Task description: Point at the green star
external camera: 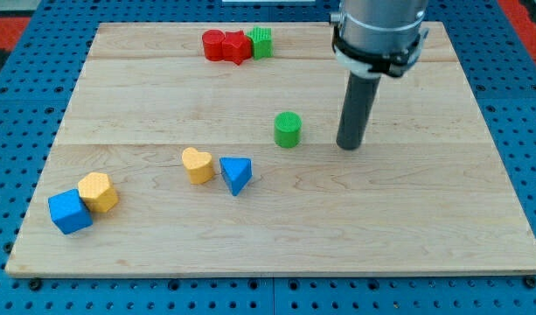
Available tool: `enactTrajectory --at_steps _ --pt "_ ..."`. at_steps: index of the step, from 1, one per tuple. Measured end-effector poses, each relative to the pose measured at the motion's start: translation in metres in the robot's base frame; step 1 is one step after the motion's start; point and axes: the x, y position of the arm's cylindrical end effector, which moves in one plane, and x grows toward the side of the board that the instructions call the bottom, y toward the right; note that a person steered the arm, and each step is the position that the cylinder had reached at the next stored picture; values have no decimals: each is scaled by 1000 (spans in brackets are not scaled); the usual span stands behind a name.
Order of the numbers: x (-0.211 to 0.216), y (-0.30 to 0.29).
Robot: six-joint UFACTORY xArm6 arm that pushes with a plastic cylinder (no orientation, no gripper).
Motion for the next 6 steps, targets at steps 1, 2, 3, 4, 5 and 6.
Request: enactTrajectory --at_steps 1,2,3,4,5,6 --pt "-15 -79" --pt "-53 28" --pt "-160 9" --pt "-231 -40" --pt "-214 -111" --pt "-136 -96"
